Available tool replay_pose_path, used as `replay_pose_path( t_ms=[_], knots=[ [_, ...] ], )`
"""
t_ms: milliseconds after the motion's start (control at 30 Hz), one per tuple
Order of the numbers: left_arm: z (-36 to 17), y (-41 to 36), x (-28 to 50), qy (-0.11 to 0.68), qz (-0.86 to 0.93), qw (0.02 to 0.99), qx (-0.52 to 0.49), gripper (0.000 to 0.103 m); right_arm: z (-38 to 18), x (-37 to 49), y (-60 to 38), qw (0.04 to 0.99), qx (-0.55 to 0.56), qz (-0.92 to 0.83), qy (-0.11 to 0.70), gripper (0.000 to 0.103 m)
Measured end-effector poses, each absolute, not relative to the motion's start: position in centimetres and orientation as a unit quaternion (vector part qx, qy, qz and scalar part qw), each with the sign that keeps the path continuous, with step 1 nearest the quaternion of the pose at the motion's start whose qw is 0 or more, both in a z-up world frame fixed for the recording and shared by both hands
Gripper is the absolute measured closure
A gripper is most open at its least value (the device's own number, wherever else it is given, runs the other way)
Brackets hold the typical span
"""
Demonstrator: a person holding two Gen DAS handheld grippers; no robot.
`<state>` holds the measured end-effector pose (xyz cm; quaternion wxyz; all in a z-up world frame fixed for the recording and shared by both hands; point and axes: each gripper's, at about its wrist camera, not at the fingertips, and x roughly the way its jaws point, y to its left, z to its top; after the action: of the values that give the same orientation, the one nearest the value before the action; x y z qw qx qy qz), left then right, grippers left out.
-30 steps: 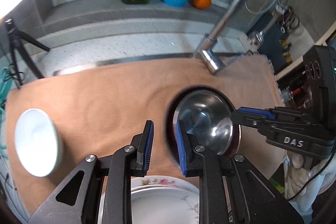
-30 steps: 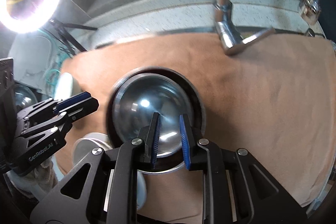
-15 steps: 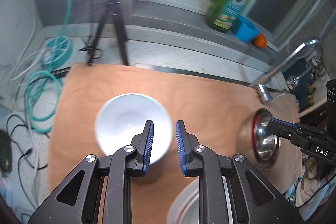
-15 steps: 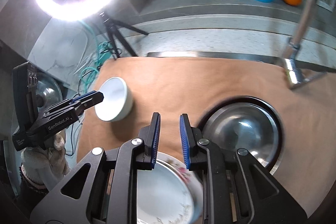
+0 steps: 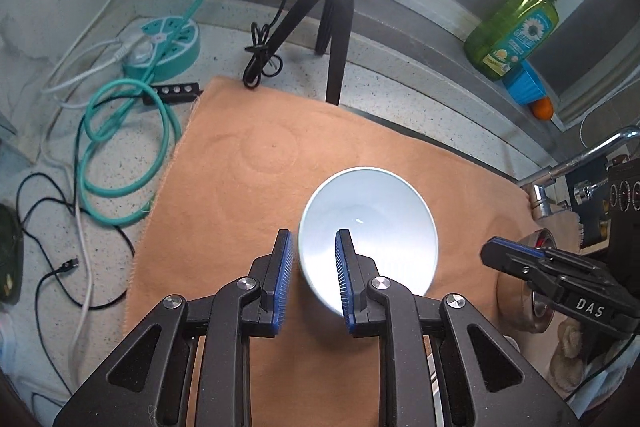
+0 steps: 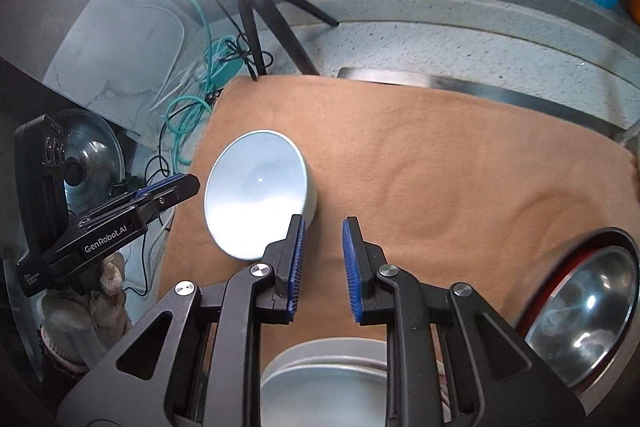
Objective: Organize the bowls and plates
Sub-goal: 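Move the left gripper to the rim of the pale blue bowl, then close the left gripper on the pale blue bowl rim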
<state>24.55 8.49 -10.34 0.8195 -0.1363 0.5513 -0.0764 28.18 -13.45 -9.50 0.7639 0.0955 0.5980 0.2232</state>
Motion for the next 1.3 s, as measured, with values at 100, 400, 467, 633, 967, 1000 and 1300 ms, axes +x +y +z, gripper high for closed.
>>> replay_pose_path(
  t_ms=[100,400,467,633,967,1000,1300],
  knots=[
    [-10.9,8.6,24.9,0.557,-0.079,0.815,-0.141,0.085,-10.5,28.9,-12.4,0.756,0.100,0.224,0.607,0.084],
    [-12.0,8.9,25.5,0.567,-0.080,0.808,-0.142,0.085,-12.6,30.0,-10.7,0.741,0.106,0.226,0.624,0.084],
    [-12.2,8.7,25.5,0.568,-0.082,0.807,-0.139,0.085,-13.1,30.2,-10.5,0.737,0.108,0.226,0.628,0.084],
    [-12.9,8.3,25.7,0.574,-0.088,0.803,-0.137,0.085,-13.9,30.4,-10.5,0.729,0.114,0.226,0.636,0.084],
    [-12.9,8.2,25.5,0.570,-0.085,0.805,-0.142,0.087,-13.9,30.3,-10.2,0.729,0.107,0.227,0.637,0.092],
    [-12.8,8.2,25.5,0.569,-0.085,0.805,-0.143,0.087,-13.8,30.2,-10.3,0.730,0.106,0.225,0.637,0.092],
    [-10.7,7.5,24.3,0.552,-0.099,0.815,-0.143,0.087,-12.1,29.3,-11.8,0.737,0.107,0.227,0.627,0.092]
  ],
)
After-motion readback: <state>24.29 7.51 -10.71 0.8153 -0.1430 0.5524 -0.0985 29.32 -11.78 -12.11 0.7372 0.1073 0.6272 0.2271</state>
